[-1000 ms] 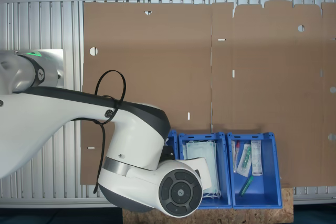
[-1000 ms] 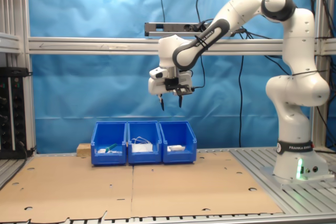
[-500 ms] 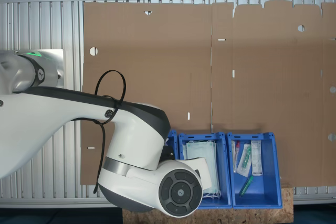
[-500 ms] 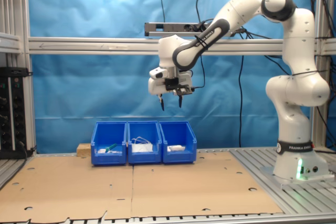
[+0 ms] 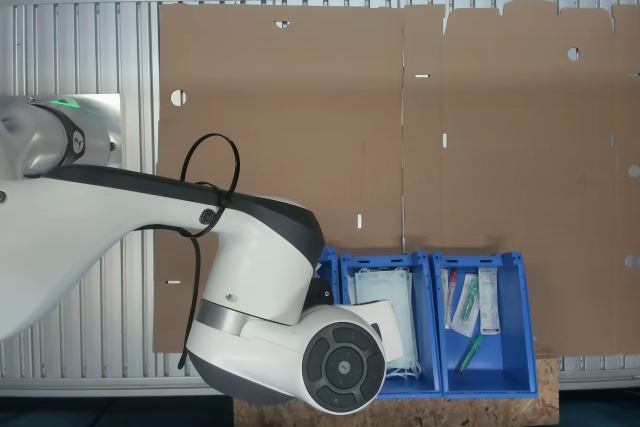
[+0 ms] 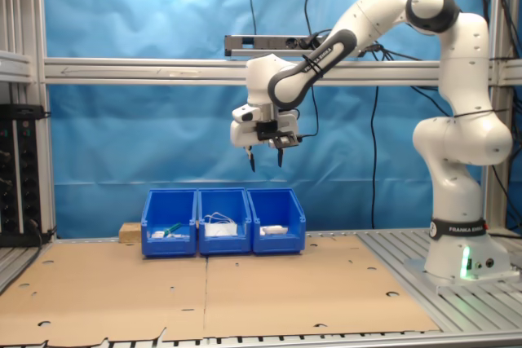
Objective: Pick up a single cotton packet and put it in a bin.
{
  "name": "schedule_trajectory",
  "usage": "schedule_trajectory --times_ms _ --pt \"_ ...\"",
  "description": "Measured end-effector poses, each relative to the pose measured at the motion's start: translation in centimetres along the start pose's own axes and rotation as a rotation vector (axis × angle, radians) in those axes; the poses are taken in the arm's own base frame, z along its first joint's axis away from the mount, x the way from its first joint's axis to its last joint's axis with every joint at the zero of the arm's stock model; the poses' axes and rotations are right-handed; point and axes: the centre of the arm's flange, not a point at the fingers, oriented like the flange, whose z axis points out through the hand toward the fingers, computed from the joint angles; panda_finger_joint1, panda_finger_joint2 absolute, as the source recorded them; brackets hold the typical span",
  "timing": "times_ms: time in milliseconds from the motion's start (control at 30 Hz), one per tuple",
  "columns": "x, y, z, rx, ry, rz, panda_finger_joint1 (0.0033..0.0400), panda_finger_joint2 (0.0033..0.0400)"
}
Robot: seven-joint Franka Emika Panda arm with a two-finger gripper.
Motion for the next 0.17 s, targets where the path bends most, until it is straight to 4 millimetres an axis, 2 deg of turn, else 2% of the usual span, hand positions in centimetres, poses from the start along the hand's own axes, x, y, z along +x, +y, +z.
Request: schedule_trajectory --times_ms 167 --pt "0.0 0.0 0.0 0.0 0.0 0.0 0.04 0.04"
